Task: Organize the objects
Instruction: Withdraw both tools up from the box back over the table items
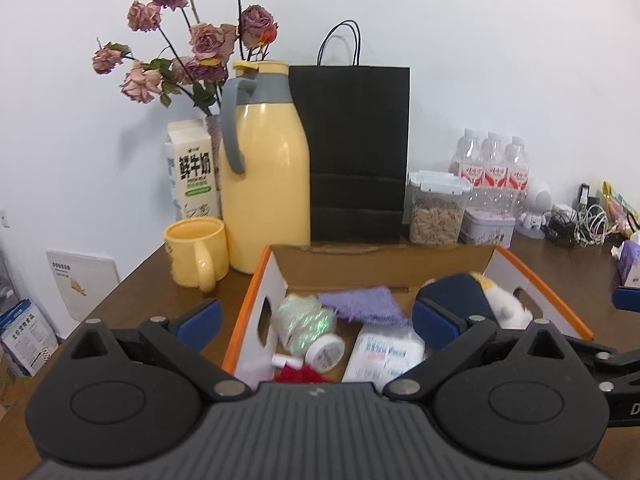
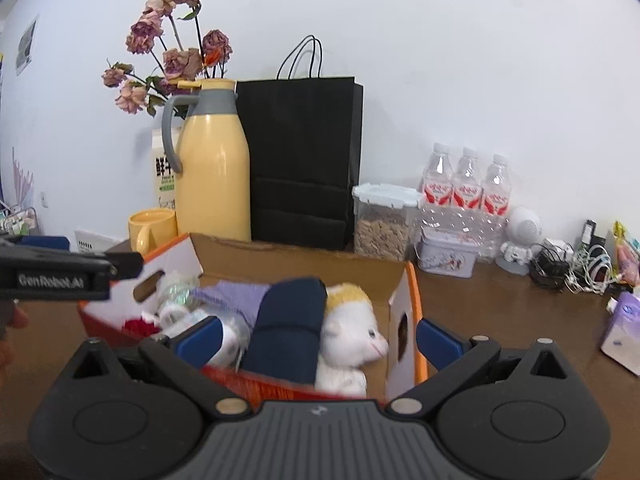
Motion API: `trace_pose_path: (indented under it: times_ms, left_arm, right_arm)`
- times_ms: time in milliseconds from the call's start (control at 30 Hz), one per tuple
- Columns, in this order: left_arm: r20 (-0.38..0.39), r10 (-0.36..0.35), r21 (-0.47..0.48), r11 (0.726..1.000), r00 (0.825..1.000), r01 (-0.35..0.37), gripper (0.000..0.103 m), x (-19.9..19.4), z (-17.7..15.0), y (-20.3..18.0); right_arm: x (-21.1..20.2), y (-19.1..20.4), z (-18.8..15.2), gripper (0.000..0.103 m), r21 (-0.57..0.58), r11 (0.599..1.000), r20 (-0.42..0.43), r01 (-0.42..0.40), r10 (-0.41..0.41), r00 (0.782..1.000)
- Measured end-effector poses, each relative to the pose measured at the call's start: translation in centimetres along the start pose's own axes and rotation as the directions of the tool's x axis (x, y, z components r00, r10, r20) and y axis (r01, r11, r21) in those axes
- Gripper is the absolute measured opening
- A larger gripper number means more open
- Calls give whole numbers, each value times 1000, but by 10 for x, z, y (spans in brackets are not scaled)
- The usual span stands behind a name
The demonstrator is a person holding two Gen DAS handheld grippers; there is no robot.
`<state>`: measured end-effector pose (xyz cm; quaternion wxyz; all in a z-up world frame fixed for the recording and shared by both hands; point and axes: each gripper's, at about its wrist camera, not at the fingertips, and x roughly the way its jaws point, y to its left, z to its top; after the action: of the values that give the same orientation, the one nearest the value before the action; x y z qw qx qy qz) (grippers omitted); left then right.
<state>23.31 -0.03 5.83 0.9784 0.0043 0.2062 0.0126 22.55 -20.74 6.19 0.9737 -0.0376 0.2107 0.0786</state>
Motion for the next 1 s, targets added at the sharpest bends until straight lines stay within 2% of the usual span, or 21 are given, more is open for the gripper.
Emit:
trace_pose_path:
  times_ms: [200,500,700,900,1000]
  left_arm:
    - [-58,18,25,1000,998,-17,103,-15,-22,4]
    - [-161,-28,67,997,987,40,103,-28,-61,-4]
    - [-263,-65,97,991,963,94,103,-23,-86,-17]
    - [-291,-105,99,985,951,139,103,-18,-94,-30]
    - [-305,-99,108,985,947,138,103,-12,-97,-35]
  right_arm:
    - [-13,-4,-31,103,0,1000,-56,2,-2,998]
    - [-21,7,-74,103,-19,1000,-130,-23,20,991]
    - [-17,5,-85,103,-9,1000,-149,1,-2,989]
    - [-13,-3,-90,103,31,999,-154,14,-9,988]
    - [-10,-4,-93,103,37,999,-163,19,-13,986]
